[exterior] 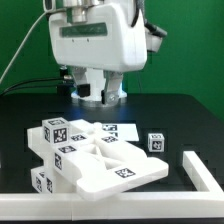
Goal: Assemble chair
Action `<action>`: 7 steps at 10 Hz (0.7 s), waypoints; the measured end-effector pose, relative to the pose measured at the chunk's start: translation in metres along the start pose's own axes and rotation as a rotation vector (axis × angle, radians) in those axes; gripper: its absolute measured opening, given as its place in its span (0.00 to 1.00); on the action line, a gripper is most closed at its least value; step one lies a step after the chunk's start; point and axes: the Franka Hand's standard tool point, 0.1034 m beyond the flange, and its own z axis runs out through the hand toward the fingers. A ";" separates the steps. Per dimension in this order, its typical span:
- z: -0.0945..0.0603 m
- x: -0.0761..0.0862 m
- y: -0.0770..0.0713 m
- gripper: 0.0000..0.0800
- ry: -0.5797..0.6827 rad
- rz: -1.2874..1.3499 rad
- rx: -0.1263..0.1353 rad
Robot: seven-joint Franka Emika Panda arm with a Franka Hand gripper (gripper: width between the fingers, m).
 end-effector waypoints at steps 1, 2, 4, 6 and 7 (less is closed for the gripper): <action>0.000 0.002 0.001 0.81 0.001 0.004 0.000; 0.000 0.001 0.000 0.81 0.000 0.001 -0.001; 0.001 -0.001 -0.001 0.81 0.000 -0.001 -0.001; -0.009 -0.038 -0.011 0.81 -0.007 0.010 0.021; -0.006 -0.063 -0.009 0.81 -0.016 0.033 0.016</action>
Offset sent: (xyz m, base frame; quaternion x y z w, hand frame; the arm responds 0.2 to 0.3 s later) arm 0.0000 0.0000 0.0000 0.0000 0.0000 0.0000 1.0000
